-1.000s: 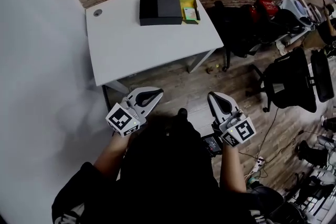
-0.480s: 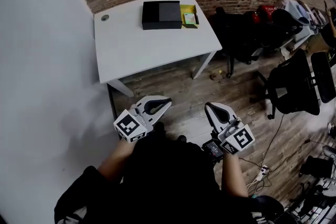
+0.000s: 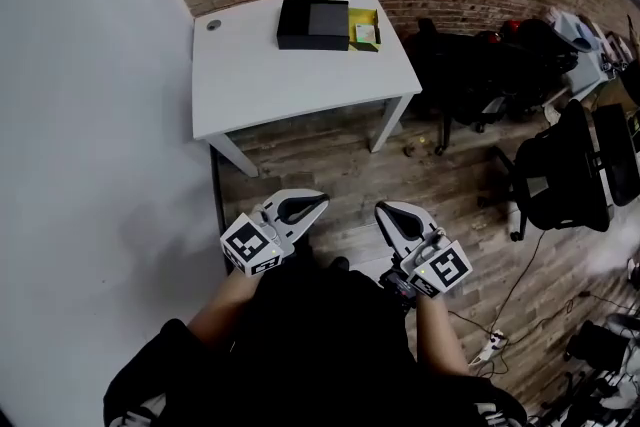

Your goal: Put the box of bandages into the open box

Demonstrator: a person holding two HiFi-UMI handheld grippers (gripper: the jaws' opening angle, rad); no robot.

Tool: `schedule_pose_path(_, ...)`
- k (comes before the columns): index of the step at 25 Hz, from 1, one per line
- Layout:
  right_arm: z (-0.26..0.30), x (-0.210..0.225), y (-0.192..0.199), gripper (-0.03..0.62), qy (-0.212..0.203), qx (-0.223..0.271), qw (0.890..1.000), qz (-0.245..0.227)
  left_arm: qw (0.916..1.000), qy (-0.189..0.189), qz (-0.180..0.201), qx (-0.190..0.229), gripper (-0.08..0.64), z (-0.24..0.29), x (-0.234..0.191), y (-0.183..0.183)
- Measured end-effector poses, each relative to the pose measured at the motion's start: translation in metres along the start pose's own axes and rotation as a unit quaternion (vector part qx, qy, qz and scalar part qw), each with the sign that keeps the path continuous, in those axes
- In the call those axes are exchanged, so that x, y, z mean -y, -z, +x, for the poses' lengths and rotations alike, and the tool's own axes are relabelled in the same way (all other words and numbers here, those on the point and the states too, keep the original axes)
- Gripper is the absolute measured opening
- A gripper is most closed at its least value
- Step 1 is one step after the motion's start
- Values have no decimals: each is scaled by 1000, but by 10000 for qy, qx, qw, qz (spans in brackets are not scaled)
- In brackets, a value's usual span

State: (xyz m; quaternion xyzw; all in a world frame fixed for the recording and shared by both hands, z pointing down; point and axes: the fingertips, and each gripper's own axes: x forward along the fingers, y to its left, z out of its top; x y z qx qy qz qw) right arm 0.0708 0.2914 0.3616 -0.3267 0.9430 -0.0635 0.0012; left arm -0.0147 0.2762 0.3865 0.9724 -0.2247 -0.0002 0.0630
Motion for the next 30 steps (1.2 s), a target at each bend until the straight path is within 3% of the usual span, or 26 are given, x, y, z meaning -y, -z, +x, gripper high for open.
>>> schedule_pose_path(13, -21, -14, -4, 6, -651, 32, 9979, -65, 9996, -221, -39, -148, 15, -6, 35, 8)
schedule_pose_path(30, -50, 8, -7, 6, -500, 80, 9987, -87, 9997, 106, 79, -223, 15, 29, 51, 3)
